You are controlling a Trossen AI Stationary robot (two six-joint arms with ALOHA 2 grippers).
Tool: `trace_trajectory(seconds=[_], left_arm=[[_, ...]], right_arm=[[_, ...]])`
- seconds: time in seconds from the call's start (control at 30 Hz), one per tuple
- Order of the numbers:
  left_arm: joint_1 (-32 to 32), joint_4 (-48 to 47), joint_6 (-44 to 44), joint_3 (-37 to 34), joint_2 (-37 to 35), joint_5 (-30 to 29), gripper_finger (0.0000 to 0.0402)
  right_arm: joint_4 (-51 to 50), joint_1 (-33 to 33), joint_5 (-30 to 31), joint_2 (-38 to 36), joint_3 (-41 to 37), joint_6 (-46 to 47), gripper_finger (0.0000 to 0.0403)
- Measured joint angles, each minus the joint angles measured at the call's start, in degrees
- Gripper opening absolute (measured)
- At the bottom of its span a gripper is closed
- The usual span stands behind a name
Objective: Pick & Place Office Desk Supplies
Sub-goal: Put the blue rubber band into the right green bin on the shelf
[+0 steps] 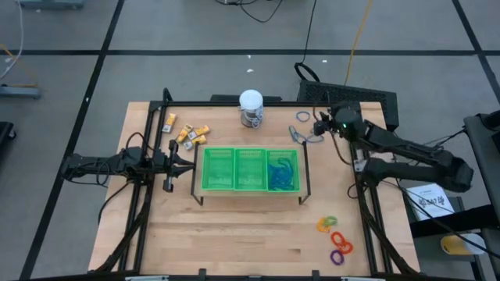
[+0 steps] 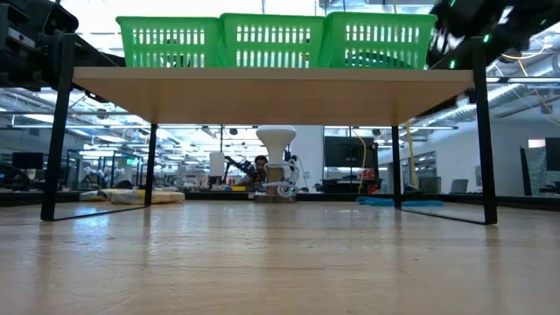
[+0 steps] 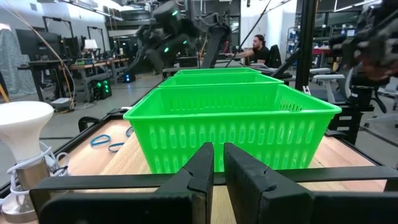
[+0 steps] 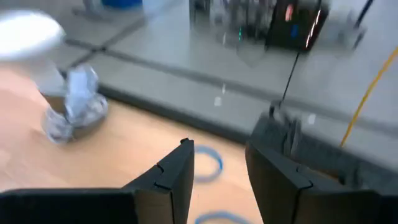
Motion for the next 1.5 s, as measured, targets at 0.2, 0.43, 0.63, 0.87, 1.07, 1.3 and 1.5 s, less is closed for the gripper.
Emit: trace_trajectory(seconds=[0.2,0.43,0.63,0.87,1.07,1.3,1.5], left_arm=[[-0.01,0.0,0.0,0.0,0.01,0.0,0.0045],[-0.01,0.0,0.0,0.0,-0.01,0.0,0.0045],[0.01,0.0,0.0,0.0,-0.01,0.0,0.0045],[0.0,0.0,0.0,0.0,0.01,0.0,0.0045],[0.01,0.0,0.0,0.0,0.01,0.0,0.0044],[0.0,0.0,0.0,0.0,-0.01,0.0,0.0045],[-0.01,-0.02,0.0,0.0,0.01,0.0,0.0045]], right_arm=[[0.7,-16.47,-19.17,11.55,1.24,0.15,0.0134],[0.9,-28.2,-34.78,28.94,7.98,-3.03,0.0157],[3.69,-29.38,-35.93,40.78,14.4,-4.88,0.0189],[5.3,-29.3,-35.84,49.53,19.91,-4.87,0.019],[4.56,-29.21,-35.67,52.95,20.3,-6.13,0.0182],[3.32,-27.58,-32.55,54.5,20.51,-9.14,0.0181],[0.24,-25.44,-28.66,54.56,20.53,-12.15,0.018]])
